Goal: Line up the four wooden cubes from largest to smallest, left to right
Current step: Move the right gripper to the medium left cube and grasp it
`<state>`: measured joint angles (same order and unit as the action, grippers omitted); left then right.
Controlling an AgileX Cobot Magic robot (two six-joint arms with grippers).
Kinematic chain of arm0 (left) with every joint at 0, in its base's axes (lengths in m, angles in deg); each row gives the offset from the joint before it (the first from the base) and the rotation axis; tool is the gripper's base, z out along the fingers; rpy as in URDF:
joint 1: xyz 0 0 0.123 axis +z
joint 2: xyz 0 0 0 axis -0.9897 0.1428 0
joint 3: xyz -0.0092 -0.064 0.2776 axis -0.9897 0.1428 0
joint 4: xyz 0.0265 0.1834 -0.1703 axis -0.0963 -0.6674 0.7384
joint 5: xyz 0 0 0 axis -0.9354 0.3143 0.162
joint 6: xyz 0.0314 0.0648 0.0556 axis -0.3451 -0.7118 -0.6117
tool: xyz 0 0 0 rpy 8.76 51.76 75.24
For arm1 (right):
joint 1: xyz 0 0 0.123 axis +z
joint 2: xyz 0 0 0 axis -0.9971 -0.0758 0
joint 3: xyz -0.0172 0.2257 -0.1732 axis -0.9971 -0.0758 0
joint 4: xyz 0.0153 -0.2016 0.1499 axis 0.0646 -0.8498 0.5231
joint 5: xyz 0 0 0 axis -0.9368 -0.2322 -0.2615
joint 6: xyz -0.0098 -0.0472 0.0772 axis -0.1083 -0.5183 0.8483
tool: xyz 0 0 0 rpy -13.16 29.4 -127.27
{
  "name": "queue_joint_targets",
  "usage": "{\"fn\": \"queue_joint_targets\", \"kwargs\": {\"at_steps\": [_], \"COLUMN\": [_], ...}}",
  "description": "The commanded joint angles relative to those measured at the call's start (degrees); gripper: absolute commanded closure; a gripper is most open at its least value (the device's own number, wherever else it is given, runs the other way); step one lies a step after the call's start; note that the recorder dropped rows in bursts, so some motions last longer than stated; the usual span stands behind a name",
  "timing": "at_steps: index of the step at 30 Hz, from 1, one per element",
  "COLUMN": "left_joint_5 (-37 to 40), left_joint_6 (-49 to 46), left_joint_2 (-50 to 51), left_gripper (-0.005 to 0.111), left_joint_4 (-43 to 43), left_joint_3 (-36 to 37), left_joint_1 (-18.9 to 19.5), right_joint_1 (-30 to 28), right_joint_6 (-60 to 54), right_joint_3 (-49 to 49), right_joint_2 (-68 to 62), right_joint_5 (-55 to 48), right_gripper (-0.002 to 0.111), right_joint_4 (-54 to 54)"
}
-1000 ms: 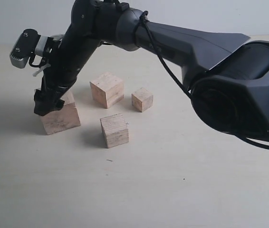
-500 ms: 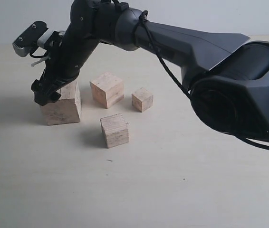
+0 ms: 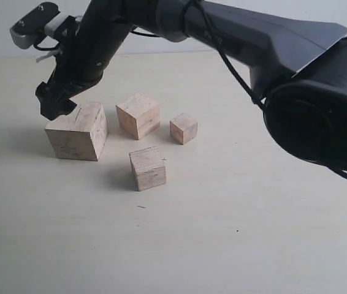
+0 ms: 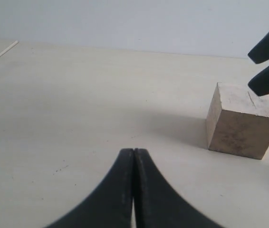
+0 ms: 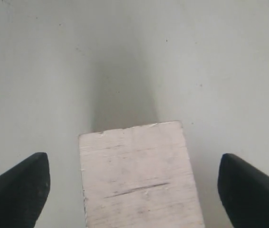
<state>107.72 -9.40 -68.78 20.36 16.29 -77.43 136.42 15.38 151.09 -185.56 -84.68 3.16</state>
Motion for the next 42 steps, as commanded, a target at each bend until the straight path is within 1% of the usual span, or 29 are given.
{"fn": "queue_joint_targets", "kwargs": {"at_steps": [1, 2, 3, 5, 8, 11, 14, 16, 19, 20, 24, 36, 40, 42], "left_joint_5": [-0.6, -0.6, -0.6, -0.6, -0.6, -0.6, -0.6, -0.6, -0.6, -0.6, -0.6, -0.6, -0.6, -0.6], "left_joint_6": [0.2, 0.2, 0.2, 0.2, 0.2, 0.2, 0.2, 0.2, 0.2, 0.2, 0.2, 0.2, 0.2, 0.2], "left_joint_2": [-0.3, -0.3, -0.3, -0.3, -0.3, -0.3, -0.3, -0.3, -0.3, -0.3, -0.3, -0.3, -0.3, -0.3], "left_gripper": [0.107, 0.107, 0.107, 0.107, 0.107, 0.107, 0.107, 0.107, 0.107, 0.107, 0.107, 0.107, 0.107, 0.107], "left_joint_4": [0.0, 0.0, 0.0, 0.0, 0.0, 0.0, 0.0, 0.0, 0.0, 0.0, 0.0, 0.0, 0.0, 0.0], "left_joint_3": [0.2, 0.2, 0.2, 0.2, 0.2, 0.2, 0.2, 0.2, 0.2, 0.2, 0.2, 0.2, 0.2, 0.2], "left_joint_1": [-0.3, -0.3, -0.3, -0.3, -0.3, -0.3, -0.3, -0.3, -0.3, -0.3, -0.3, -0.3, -0.3, -0.3], "right_joint_1": [-0.2, -0.2, -0.5, -1.9, -4.8, -9.5, -12.5, -13.4, -13.3, -13.1, -12.8, -12.1, -12.1, -12.1], "right_joint_6": [0.4, 0.6, 2.5, 5.0, 9.6, 16.3, 16.4, 16.2, 12.3, 11.7, 11.8, 11.8, 11.8, 11.8], "right_joint_3": [-0.1, -0.1, -0.1, -0.1, -0.1, -0.1, -0.1, -0.1, -0.1, -0.1, -0.1, -0.1, -0.1, -0.1], "right_joint_2": [2.7, 2.8, 3.0, 3.1, 3.2, 3.3, 3.3, 2.7, -0.1, -1.0, -2.9, -6.0, -7.1, -7.8], "right_joint_5": [-0.5, -1.0, -1.7, -2.7, -5.4, -9.4, -10.3, -9.7, -9.8, -9.7, -9.0, -9.0, -10.5, -11.2], "right_gripper": [0.02, 0.02, 0.02, 0.02, 0.02, 0.02, 0.02, 0.02, 0.02, 0.02, 0.02, 0.02, 0.024, 0.029], "right_joint_4": [-6.2, -8.5, -14.3, -15.9, -15.9, -14.5, -11.0, -7.5, -0.6, 0.0, -2.2, -1.1, -1.1, -1.1]}}
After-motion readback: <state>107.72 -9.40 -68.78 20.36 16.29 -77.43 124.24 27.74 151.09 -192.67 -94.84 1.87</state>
